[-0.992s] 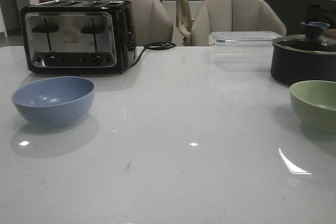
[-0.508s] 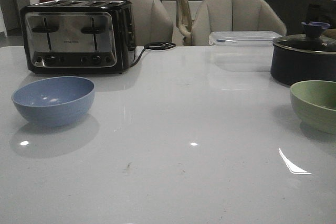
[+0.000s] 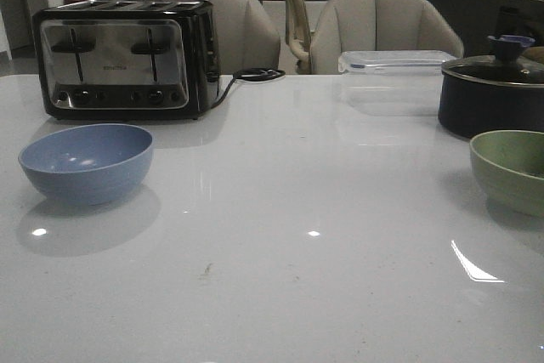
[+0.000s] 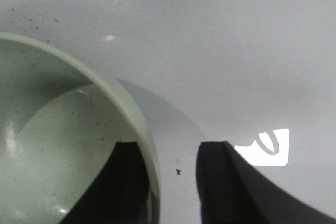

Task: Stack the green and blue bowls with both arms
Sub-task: 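Grasp the pale green bowl rim with the right gripper and lift, then carry the green bowl toward the table center and set it down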

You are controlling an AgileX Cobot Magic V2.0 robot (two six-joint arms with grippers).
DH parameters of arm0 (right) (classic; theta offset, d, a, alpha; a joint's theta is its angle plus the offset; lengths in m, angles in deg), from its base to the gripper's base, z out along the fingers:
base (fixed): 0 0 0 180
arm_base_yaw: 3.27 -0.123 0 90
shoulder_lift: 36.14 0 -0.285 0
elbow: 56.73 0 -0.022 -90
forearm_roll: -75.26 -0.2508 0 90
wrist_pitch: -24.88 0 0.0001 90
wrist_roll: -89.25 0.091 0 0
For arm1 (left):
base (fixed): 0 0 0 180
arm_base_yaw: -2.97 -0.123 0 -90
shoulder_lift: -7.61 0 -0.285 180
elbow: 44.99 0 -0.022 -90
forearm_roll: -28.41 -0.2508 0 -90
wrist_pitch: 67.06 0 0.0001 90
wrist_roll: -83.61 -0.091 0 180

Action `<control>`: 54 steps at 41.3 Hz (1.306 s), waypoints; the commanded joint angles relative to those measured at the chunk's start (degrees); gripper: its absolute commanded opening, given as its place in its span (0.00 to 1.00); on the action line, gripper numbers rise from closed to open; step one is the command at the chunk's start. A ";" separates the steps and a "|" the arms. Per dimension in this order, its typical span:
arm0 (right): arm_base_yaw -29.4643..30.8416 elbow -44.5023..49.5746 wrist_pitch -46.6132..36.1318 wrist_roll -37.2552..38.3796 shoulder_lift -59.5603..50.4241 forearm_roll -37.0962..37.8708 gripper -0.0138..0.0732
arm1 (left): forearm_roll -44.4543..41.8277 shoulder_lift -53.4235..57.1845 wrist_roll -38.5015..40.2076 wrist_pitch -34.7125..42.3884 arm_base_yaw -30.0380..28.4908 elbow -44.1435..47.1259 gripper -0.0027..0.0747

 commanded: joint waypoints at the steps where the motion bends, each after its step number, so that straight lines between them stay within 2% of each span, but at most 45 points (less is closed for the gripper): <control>1: 0.16 -1.90 -0.23 -1.09 -2.66 -1.33 0.41 | 0.69 -0.15 -0.15 4.76 0.45 -1.76 0.79; 13: 0.07 -1.90 -0.17 -1.91 -5.13 -1.40 0.24 | 0.69 -0.15 -0.15 4.76 0.45 -1.76 0.79; 21: -3.54 -1.90 -0.35 -3.06 -11.75 -1.33 0.22 | 0.69 -0.15 -0.15 4.76 0.45 -1.76 0.79; 29: -13.65 -3.27 2.00 -3.06 -16.56 -1.45 0.22 | 0.69 -0.15 -0.15 4.76 0.45 -1.76 0.79; 36: -25.15 -5.29 5.16 -3.01 -15.45 -2.20 0.22 | 0.77 -0.15 -0.15 4.76 0.45 -1.76 0.79; 43: -35.22 -5.30 3.13 -1.75 -12.31 -2.20 0.22 | 0.77 -0.15 -0.15 4.76 0.45 -1.76 0.79; 49: -39.96 -5.30 -0.05 1.03 -7.79 -2.15 0.22 | 0.77 -0.15 -0.15 4.76 0.45 -1.76 0.79; 54: -40.92 -5.30 -4.06 3.93 -4.40 -2.27 0.22 | 0.77 -0.15 -0.15 4.76 0.45 -1.76 0.79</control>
